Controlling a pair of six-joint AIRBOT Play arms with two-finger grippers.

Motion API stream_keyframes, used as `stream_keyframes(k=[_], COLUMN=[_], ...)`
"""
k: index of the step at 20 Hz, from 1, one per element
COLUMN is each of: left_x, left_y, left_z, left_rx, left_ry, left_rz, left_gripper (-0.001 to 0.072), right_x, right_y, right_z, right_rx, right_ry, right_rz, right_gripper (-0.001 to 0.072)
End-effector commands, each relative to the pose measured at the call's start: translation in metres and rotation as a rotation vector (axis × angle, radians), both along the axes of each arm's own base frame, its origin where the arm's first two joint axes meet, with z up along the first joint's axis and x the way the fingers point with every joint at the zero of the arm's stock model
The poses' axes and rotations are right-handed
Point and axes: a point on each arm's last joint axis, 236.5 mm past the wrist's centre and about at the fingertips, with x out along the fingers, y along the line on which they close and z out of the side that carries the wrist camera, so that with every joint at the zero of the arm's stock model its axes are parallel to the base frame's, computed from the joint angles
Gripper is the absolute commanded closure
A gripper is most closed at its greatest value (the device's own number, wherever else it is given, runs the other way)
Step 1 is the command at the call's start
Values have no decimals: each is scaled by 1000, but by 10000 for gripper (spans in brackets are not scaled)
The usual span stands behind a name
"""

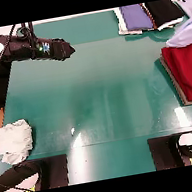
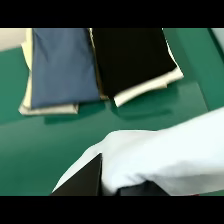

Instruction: Fold the shirts.

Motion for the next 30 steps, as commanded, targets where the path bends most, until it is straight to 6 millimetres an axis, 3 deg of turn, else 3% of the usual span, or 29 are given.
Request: stream_keyframes(k=[1, 4, 9, 10, 11, 12, 13, 15, 17, 18, 20, 22, 25, 28, 30], left_x=[-1, -1, -2, -2, -2, -2, -2, -2, -2, -2, -2, -2, 3, 5, 6], left_y=[0, 0, 1, 1, 1, 1, 0, 1, 0, 0, 0, 0, 0, 0, 0], left_z=[-2, -2, -3, -3, -3, -3, -3, -3, -3, -3, -3, -3, 2, 4, 5], left_rx=[7, 22, 25, 25, 25, 29, 37, 39, 39, 39, 39, 40, 28, 23, 20], left_ry=[1, -15, -12, -12, -13, -18, -29, -31, -32, -32, -32, -34, -58, -66, -69], left_rz=[-4, -18, -21, -21, -21, -25, -35, -36, -37, -37, -37, -38, -24, -21, -19], left_gripper=[676, 676, 676, 676, 676, 676, 676, 676, 676, 676, 676, 676, 676, 676, 676], right_x=[-36, -81, -176, -194, -211, -224, -236, -254, -261, -257, -231, -190, -133, -102, -91], right_y=[-4, -7, 1, 4, 5, 5, 3, -7, -25, -31, -31, -4, 74, 160, 206], right_z=[-40, -89, -178, -194, -207, -215, -219, -209, -177, -154, -108, -70, -34, -32, -34], right_rx=[12, 55, 199, 239, 273, 297, 313, 312, 264, 234, 208, 226, 249, 224, 221], right_ry=[157, 293, 496, 526, 544, 552, 552, 527, 453, 391, 243, 118, 32, 57, 66], right_rz=[-47, -104, -232, -260, -295, -329, -365, -433, -501, -516, -477, -343, -54, 212, 343], right_gripper=[692, 692, 687, 637, 438, 268, 186, 183, 183, 183, 183, 183, 184, 191, 191])
